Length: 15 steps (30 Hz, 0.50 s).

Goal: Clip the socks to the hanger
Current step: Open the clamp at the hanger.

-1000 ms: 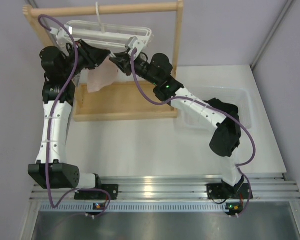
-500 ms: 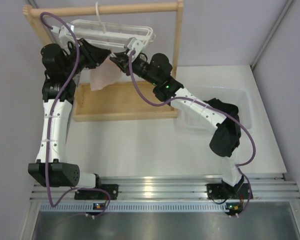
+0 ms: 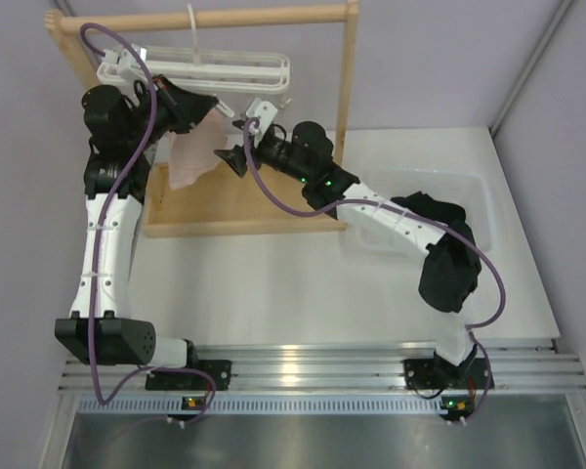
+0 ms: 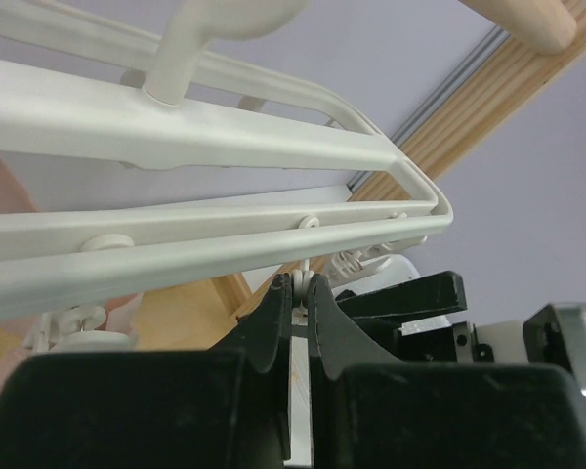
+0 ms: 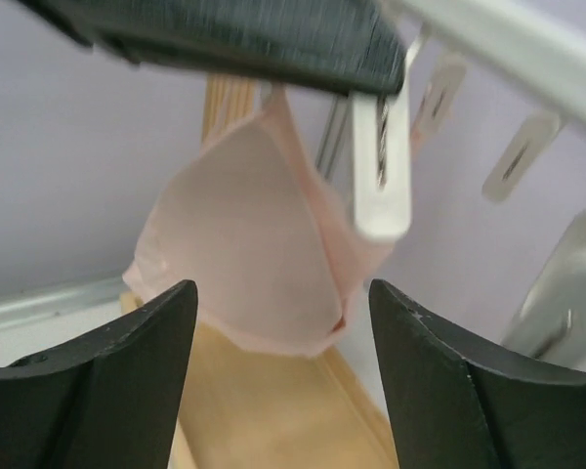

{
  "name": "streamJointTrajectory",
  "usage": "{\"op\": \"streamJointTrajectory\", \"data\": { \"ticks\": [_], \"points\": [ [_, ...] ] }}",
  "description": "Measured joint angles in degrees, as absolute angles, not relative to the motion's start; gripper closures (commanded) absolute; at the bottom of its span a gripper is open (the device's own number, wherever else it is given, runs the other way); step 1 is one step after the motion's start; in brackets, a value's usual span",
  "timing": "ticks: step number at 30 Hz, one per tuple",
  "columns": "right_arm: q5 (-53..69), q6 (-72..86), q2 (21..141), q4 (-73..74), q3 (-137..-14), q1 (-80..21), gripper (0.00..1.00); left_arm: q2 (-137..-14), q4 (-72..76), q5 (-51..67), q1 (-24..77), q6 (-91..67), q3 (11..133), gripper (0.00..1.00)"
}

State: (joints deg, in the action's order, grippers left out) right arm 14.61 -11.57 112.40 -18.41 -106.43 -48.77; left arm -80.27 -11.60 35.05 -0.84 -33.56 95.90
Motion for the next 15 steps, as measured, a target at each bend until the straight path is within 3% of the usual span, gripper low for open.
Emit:
{"op": "streamJointTrajectory", "data": {
  "ticks": [5, 9, 15],
  "points": [
    [15.1, -11.5, 104.9, -16.1, -94.6, -48.8, 0.17, -80.3, -11.6, 35.0, -0.8, -33.5, 95.9, 1.0],
    [16.8, -11.8, 98.0, -11.6, -89.4, -48.2, 0.01, -80.3, -11.6, 35.0, -0.7, -33.3, 95.7, 1.0],
    [26.2, -11.4, 85.1, 0.8, -83.9, -41.0, 0.0, -80.2, -11.1, 34.9, -0.8, -32.8, 95.0, 1.0]
  ]
}}
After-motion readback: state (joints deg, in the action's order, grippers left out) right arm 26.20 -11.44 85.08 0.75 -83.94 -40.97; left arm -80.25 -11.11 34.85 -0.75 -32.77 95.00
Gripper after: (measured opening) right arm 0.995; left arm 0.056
